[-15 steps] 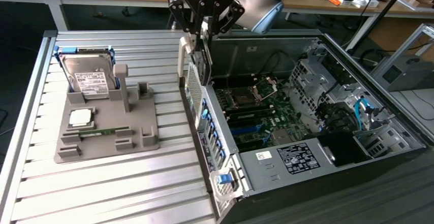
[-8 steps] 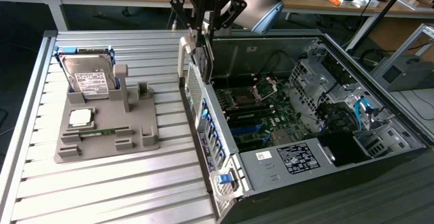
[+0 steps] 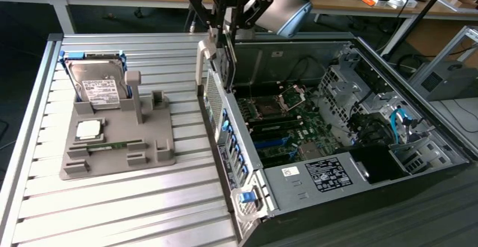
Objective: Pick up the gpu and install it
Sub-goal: 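Pick up the gpu and move the gpu toward the slot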
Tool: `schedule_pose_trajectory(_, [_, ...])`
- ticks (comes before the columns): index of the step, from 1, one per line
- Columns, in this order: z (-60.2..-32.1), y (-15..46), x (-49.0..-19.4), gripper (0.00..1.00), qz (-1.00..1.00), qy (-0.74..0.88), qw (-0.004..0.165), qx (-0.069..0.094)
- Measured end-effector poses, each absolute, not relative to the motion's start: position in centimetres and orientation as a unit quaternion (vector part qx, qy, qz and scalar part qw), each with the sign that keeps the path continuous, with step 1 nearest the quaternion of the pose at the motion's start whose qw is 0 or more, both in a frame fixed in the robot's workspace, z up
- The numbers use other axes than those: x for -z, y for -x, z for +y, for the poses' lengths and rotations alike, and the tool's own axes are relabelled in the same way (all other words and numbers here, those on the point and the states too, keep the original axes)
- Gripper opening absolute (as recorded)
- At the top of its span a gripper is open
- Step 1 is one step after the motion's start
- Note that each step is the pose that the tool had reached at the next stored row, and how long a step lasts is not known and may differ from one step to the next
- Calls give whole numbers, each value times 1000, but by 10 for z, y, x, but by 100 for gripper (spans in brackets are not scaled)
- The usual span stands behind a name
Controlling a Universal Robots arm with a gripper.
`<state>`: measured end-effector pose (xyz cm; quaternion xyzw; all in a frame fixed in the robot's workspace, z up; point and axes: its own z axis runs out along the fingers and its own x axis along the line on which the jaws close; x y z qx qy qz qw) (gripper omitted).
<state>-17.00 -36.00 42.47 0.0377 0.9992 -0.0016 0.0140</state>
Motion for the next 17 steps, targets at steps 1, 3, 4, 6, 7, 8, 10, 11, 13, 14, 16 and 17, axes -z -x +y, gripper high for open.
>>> schedule_pose_trajectory(1, [-360,170,-425,27,999,-38,14,2])
schedule_pose_trajectory(3, [-360,170,-425,27,999,-38,14,2])
schedule_pose_trajectory(4, [-360,170,-425,27,999,-38,14,3])
schedule_pose_trajectory(6, [-360,170,-424,27,999,-38,14,3])
schedule_pose_trajectory(7, [-360,170,-424,27,999,-38,14,3])
schedule_pose_trajectory(8, [-360,170,-424,27,999,-38,14,3])
schedule_pose_trajectory(10, [-360,169,-423,27,999,-38,14,3])
schedule_pose_trajectory(11, [-360,169,-423,27,999,-38,14,3])
schedule_pose_trajectory(13, [-360,169,-422,27,999,-38,14,3])
schedule_pose_trajectory(14, [-360,168,-422,27,999,-38,13,3])
schedule_pose_trajectory(16, [-360,168,-421,27,999,-38,13,4])
schedule_pose_trajectory(17, [-360,168,-421,27,999,-38,13,4])
